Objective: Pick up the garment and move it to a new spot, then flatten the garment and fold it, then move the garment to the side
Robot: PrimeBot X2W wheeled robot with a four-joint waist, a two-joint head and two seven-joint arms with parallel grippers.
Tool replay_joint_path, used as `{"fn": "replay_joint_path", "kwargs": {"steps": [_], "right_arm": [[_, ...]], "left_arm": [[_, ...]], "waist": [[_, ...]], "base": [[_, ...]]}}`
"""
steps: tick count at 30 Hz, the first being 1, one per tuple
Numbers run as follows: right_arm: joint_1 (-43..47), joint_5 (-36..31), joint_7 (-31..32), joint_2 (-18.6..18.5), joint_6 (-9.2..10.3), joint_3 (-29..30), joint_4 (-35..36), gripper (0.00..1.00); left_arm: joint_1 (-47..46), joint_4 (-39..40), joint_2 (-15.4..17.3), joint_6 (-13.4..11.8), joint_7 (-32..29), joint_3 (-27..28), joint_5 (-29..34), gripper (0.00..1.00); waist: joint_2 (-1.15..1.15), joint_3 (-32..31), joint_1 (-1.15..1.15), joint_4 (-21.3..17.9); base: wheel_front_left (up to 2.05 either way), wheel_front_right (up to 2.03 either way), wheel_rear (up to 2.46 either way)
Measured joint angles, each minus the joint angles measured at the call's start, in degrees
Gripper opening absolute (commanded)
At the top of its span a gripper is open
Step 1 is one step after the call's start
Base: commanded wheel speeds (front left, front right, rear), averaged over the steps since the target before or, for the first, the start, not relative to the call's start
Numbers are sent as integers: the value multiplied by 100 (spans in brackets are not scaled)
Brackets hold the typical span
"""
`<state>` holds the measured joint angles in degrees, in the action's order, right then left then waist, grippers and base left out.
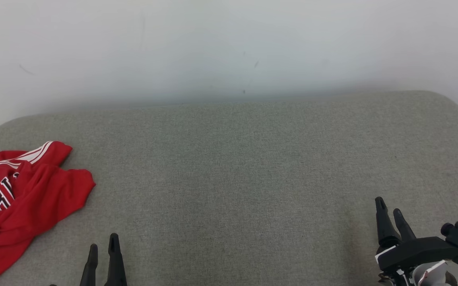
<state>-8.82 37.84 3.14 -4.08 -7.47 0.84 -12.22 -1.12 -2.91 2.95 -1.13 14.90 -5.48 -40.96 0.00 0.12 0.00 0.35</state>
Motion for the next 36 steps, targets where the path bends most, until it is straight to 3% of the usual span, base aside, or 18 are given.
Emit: {"fn": "replay_joint_path", "kwargs": {"steps": [12,36], "right_arm": [[42,-1011,-381,-2,0,-501,129,100],[113,-2208,-1033,-240,0,-1555,260,100]], "left_arm": [[79,172,76,-162,0,36,903,100],[209,288,300,-478,0,107,2374,100]], "waist": [[0,-62,0,13],[0,-172,0,21]], "base": [[0,0,0],[0,0,0]]}}
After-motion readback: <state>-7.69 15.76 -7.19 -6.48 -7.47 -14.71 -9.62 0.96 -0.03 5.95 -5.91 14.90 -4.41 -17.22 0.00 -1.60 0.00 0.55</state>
